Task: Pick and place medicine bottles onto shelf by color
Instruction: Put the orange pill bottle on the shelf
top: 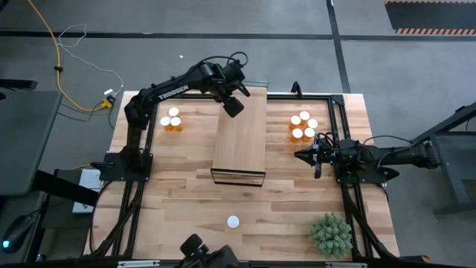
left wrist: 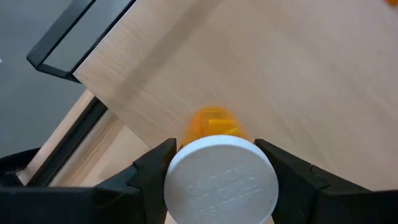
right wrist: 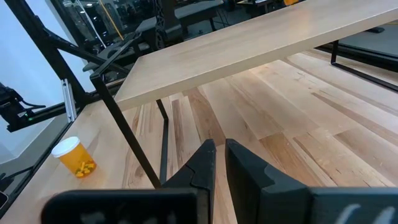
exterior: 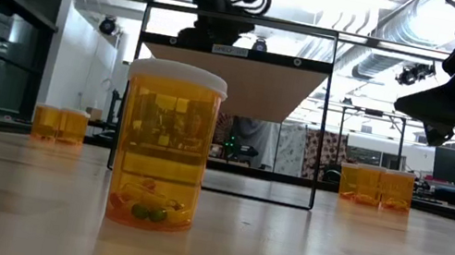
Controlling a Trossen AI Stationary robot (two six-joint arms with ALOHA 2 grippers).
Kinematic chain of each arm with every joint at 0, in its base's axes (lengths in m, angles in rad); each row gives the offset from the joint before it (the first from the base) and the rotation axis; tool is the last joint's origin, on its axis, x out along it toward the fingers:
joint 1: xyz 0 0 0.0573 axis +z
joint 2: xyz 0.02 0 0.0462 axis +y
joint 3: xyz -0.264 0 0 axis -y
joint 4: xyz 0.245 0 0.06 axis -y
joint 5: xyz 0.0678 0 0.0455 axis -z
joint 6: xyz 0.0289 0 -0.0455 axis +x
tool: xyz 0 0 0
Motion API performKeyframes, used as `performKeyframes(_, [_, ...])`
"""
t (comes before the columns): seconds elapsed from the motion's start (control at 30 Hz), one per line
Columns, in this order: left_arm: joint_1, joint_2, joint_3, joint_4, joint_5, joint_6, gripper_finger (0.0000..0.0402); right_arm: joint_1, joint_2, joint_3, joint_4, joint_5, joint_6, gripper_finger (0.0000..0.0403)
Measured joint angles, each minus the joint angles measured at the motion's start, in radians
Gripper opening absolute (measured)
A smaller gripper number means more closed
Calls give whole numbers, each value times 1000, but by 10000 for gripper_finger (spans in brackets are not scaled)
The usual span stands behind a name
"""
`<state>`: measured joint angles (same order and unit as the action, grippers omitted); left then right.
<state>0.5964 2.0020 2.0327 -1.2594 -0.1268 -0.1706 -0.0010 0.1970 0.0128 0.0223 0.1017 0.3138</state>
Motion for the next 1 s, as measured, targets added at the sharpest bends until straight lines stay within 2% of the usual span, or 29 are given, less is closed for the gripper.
performKeyframes(0.47, [3, 18, 1, 35, -19, 87, 201, 0, 0, 0, 0, 0, 0, 28])
performKeyframes(1.0, [19, 5, 5, 50, -42, 85, 268, 0, 0, 0, 0, 0, 0, 28])
